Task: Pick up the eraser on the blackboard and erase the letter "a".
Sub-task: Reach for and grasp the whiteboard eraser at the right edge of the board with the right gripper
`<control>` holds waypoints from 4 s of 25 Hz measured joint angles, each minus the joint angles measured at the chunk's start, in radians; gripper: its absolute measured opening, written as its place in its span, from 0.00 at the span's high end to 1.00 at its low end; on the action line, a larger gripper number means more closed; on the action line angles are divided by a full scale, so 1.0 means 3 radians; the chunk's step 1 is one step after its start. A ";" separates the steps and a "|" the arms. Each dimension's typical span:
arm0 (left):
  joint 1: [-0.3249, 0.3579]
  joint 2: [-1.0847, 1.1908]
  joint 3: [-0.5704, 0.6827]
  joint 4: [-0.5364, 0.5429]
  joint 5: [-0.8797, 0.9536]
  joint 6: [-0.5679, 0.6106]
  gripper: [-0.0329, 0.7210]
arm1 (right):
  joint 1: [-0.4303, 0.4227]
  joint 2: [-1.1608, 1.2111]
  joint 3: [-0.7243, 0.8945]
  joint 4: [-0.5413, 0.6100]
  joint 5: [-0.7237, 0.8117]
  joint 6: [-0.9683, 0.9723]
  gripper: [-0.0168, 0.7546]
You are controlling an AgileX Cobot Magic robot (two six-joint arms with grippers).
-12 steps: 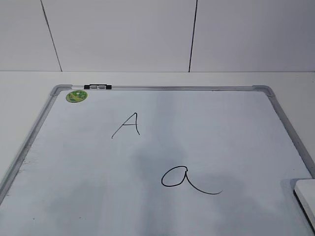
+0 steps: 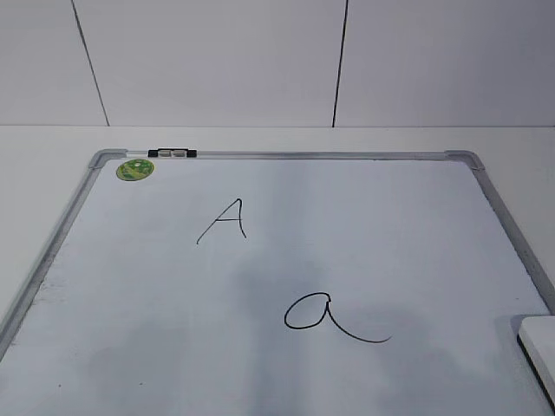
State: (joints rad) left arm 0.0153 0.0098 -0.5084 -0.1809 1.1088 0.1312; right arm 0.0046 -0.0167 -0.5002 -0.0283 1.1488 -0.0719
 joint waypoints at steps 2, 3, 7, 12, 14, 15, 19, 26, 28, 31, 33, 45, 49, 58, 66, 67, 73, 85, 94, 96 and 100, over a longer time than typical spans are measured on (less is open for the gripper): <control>0.0000 0.0000 0.0000 0.0000 0.0000 0.0000 0.65 | 0.0000 0.0000 0.0000 0.0000 0.0000 0.0000 0.23; 0.0000 0.0000 0.0000 0.0000 0.0000 0.0000 0.65 | 0.0000 0.0000 0.0000 0.0000 0.0000 0.0000 0.23; 0.0000 0.0000 0.0000 0.0000 0.0000 0.0000 0.65 | 0.0000 0.0000 0.0000 0.0000 0.0000 0.0000 0.23; 0.0000 0.0000 0.0000 0.0000 0.0000 0.0000 0.65 | 0.0000 0.0000 0.0000 0.0000 0.0000 0.0000 0.23; 0.0000 0.0000 0.0000 0.0000 0.0000 0.0000 0.65 | 0.0000 0.0000 0.0000 0.0000 0.0000 0.0000 0.23; 0.0000 0.0000 0.0000 0.0000 0.0000 0.0000 0.65 | 0.0000 0.0000 0.0000 0.0000 0.0000 0.0000 0.23; 0.0000 0.0000 0.0000 0.0000 0.0000 0.0000 0.65 | 0.0000 0.0000 0.0000 0.0000 0.0000 0.0000 0.23; 0.0000 0.0000 0.0000 0.0000 0.0000 0.0000 0.64 | 0.0000 0.0000 0.0000 0.0000 0.0000 0.0000 0.23; 0.0000 0.0000 0.0000 0.0000 0.0000 0.0000 0.64 | 0.0000 0.0000 0.0000 0.0000 0.0000 0.0000 0.23; 0.0000 0.0000 0.0000 0.0000 0.0000 0.0000 0.64 | 0.0000 0.0000 0.0000 0.0000 0.0000 0.0000 0.23; 0.0000 0.0000 0.0000 0.0000 0.0000 0.0000 0.64 | 0.0000 0.0000 0.0000 0.0000 0.0000 0.0000 0.23; 0.0000 0.0000 0.0000 0.0000 0.0000 0.0000 0.64 | 0.0000 0.0000 -0.0015 0.0022 -0.0007 0.0000 0.23; 0.0000 0.0000 0.0000 0.0000 0.0000 0.0000 0.64 | 0.0000 0.0031 -0.0157 0.0066 -0.0040 0.0000 0.23; 0.0000 0.0000 0.0000 0.0000 0.0000 0.0000 0.64 | 0.0000 0.0955 -0.0497 0.0094 -0.0107 0.0000 0.23; 0.0000 0.0000 0.0000 0.0000 0.0000 0.0000 0.64 | 0.0000 0.1584 -0.0504 0.0325 -0.0108 0.0006 0.23; 0.0000 0.0000 0.0000 0.0000 0.0000 0.0000 0.64 | 0.0000 0.1686 -0.0504 0.0325 -0.0076 0.0006 0.23; 0.0000 0.0000 0.0000 0.0000 0.0000 0.0000 0.65 | 0.0000 0.2280 -0.0504 0.0325 0.0027 0.0006 0.23; 0.0000 0.0000 0.0000 0.0000 0.0000 0.0000 0.65 | 0.0000 0.2927 -0.0506 0.0389 -0.0045 0.0006 0.23; 0.0000 0.0000 0.0000 0.0000 0.0000 0.0000 0.65 | 0.0000 0.3295 -0.0506 0.0471 -0.0195 0.0006 0.23; 0.0000 0.0000 0.0000 0.0000 0.0000 0.0000 0.65 | 0.0000 0.3354 -0.0511 0.0479 -0.0212 0.0006 0.23; 0.0000 0.0000 0.0000 0.0000 0.0000 0.0000 0.65 | 0.0000 0.3438 -0.0511 0.0514 -0.0225 0.0006 0.23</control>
State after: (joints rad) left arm 0.0153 0.0098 -0.5084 -0.1809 1.1088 0.1312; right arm 0.0046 1.0146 -0.6534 0.1258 1.0813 -0.0700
